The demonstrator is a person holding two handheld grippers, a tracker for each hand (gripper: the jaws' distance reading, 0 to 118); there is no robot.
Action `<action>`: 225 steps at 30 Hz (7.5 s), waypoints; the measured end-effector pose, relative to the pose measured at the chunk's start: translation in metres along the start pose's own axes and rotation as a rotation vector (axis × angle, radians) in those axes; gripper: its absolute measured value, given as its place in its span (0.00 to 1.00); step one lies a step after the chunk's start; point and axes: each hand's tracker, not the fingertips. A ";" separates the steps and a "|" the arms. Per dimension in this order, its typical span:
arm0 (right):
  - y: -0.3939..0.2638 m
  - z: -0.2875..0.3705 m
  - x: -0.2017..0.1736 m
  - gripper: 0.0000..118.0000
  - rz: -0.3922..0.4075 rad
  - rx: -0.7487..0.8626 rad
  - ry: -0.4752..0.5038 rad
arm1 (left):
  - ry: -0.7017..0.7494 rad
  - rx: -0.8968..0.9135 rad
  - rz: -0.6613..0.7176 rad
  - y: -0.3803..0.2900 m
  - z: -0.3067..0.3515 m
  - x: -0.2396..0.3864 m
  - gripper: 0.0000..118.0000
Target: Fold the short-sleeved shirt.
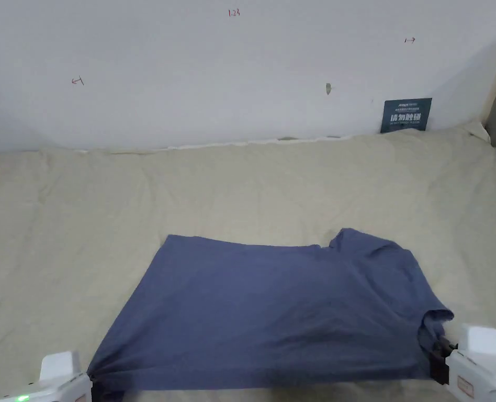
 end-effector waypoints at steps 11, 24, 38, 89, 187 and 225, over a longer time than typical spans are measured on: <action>-0.086 0.030 0.015 0.11 0.038 -0.153 0.003 | 0.003 -0.158 -0.082 -0.077 0.037 -0.017 0.01; -0.048 0.063 -0.001 0.77 0.080 0.001 -0.019 | 0.055 -0.062 -0.090 -0.051 0.059 0.011 1.00; 0.060 0.187 -0.051 0.89 0.144 0.589 -0.054 | -0.126 0.736 -0.001 0.051 0.206 0.099 0.94; 0.127 -0.024 -0.040 0.05 0.057 0.258 -0.105 | -0.151 -0.071 -0.168 0.194 -0.175 0.123 0.25; -0.040 0.049 0.002 0.04 0.062 0.044 0.130 | -0.056 0.028 -0.027 -0.040 0.024 -0.004 0.02; 0.040 0.194 -0.094 0.73 0.170 0.657 -0.015 | -0.054 0.798 0.002 0.024 0.206 0.070 0.80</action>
